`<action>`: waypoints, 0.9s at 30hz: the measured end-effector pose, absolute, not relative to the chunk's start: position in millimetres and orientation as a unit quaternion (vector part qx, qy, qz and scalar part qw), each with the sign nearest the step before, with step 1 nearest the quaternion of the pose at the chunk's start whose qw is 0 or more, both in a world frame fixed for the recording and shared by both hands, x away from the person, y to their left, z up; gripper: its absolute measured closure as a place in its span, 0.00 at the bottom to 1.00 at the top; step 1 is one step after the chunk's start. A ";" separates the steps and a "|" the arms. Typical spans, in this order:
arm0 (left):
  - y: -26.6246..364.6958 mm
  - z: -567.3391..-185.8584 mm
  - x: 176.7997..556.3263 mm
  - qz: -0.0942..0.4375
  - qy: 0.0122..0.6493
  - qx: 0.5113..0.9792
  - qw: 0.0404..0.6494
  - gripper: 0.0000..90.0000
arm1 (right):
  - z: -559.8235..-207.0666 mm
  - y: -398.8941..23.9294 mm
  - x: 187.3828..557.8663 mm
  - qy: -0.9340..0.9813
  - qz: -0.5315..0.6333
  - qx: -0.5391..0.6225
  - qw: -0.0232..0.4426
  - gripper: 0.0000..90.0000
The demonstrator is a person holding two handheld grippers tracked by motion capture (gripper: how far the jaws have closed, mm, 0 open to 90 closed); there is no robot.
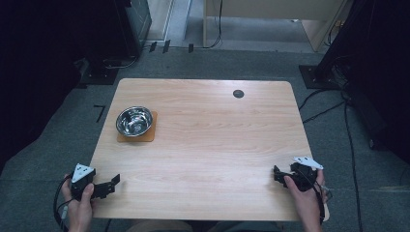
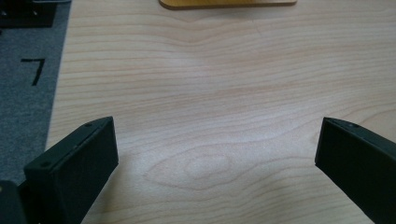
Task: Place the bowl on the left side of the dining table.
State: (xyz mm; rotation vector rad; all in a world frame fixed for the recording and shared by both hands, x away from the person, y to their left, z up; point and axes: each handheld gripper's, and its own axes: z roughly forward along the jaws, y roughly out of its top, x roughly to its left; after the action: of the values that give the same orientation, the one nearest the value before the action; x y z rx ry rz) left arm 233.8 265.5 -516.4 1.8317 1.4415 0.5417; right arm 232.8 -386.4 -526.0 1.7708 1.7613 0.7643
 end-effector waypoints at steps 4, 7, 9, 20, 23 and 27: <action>261.8 -517.7 235.1 0.208 0.560 0.722 0.349 0.00 | -526.0 -386.5 232.8 0.651 0.282 0.654 0.262 0.00; 260.7 -518.1 236.4 0.207 0.560 0.726 0.341 0.00 | -526.1 -386.4 232.8 0.651 0.282 0.654 0.262 0.00; 258.8 -518.4 236.7 0.213 0.559 0.728 0.335 0.00 | -526.1 -386.4 232.7 0.651 0.282 0.654 0.262 0.00; 251.8 -519.3 237.2 0.230 0.553 0.740 0.305 0.00 | -526.1 -386.4 232.4 0.650 0.282 0.655 0.262 0.00; 251.8 -519.3 237.1 0.230 0.553 0.741 0.305 0.00 | -526.1 -386.4 232.4 0.650 0.282 0.655 0.262 0.00; 251.8 -519.3 237.2 0.230 0.553 0.740 0.305 0.00 | -526.1 -386.4 232.4 0.650 0.282 0.655 0.262 0.00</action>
State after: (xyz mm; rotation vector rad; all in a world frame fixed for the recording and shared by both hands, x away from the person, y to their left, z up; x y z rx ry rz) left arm 237.2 251.8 -519.3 1.9602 1.4632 0.6101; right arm 232.4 -386.4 -526.1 1.7711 1.7595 0.7634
